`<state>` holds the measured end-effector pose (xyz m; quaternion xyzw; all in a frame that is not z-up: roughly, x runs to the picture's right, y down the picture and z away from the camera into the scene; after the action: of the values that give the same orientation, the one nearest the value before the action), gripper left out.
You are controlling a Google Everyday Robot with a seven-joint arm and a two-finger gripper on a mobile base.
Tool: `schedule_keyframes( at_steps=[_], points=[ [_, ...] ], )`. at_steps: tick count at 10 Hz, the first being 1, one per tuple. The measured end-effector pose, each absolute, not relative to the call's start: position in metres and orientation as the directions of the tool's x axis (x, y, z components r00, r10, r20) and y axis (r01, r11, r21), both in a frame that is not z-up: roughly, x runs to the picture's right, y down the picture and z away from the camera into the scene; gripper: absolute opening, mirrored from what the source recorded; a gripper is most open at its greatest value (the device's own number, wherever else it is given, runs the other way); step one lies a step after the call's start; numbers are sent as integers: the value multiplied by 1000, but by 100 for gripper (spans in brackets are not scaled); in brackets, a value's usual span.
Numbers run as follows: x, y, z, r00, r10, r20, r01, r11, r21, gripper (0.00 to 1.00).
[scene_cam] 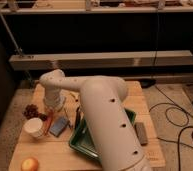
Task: Place pepper in paper cup
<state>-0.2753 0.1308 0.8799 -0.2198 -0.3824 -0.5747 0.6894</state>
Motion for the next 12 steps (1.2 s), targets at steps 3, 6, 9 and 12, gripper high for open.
schedule_keyframes(
  at_steps=[3, 6, 9, 12],
  points=[
    [-270, 112, 863, 64, -633, 772, 946, 284, 155, 0],
    [-259, 91, 851, 95, -649, 755, 934, 320, 158, 0],
    [-244, 47, 807, 115, -691, 713, 917, 351, 192, 0],
    [-244, 16, 755, 100, -740, 665, 907, 342, 245, 0]
  ],
)
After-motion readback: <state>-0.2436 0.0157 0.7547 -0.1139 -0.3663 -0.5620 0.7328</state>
